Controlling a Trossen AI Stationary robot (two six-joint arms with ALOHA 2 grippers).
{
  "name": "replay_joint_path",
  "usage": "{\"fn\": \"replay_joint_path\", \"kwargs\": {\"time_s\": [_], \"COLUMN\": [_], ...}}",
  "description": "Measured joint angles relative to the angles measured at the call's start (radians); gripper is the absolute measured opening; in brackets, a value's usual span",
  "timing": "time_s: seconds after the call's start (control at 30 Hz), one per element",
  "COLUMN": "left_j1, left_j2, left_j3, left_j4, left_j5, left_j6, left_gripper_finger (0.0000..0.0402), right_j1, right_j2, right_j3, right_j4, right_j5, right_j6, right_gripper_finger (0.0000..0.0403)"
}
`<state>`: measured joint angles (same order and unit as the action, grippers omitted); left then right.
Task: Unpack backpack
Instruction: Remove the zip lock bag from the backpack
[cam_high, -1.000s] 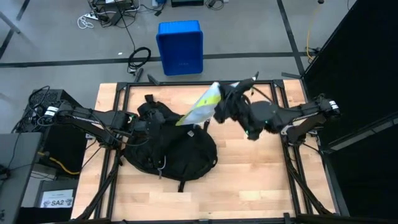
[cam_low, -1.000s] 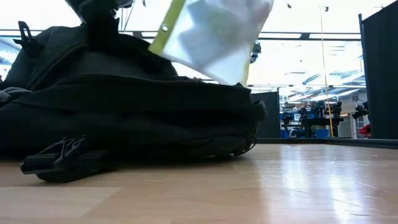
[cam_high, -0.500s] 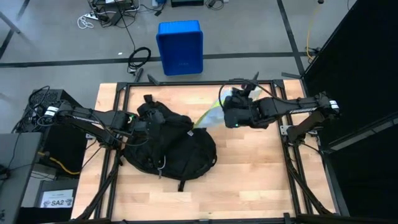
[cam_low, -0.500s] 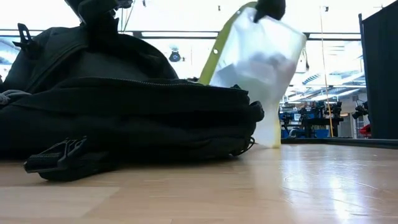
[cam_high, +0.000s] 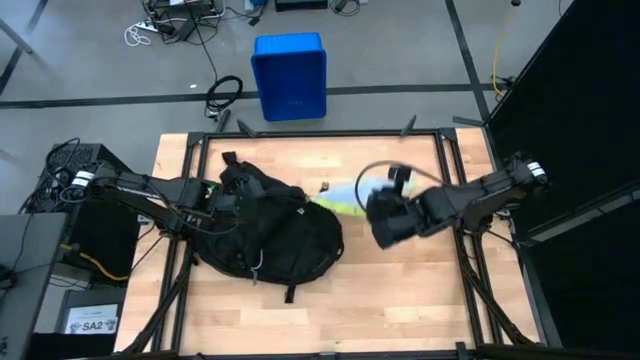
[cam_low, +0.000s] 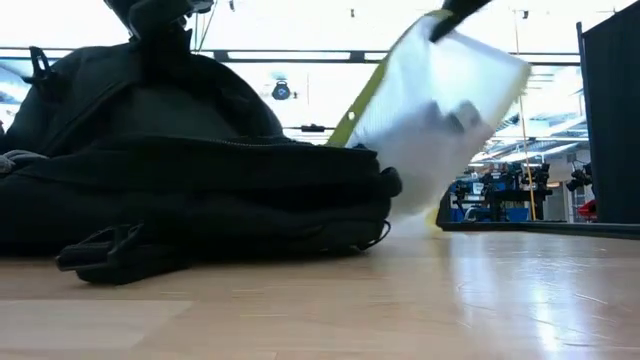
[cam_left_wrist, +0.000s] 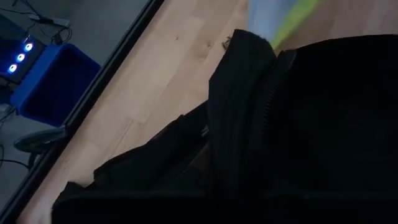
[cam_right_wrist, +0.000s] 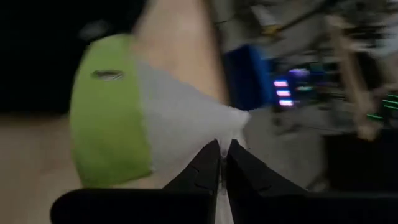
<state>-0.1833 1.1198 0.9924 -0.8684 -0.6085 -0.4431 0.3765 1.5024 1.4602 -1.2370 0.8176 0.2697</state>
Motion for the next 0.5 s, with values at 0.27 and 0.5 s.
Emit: {"fn": "replay_joint_path", "kwargs": {"time_s": [0.27, 0.5], "left_j1": [0.0, 0.0], "left_j2": [0.0, 0.0], "left_j3": [0.0, 0.0], "left_j4": [0.001, 0.001], "left_j5": [0.0, 0.004], "left_j6": [-0.007, -0.003], "left_gripper_finger": [0.0, 0.0], "right_j1": [0.098, 0.098], "right_j2": [0.002, 0.002], "right_j3": [-0.315, -0.555], "right_j4": [0.204, 0.175], "right_j5": [-0.281, -0.353], "right_j6": [0.195, 0.502], "right_gripper_finger": [0.0, 0.0]}}
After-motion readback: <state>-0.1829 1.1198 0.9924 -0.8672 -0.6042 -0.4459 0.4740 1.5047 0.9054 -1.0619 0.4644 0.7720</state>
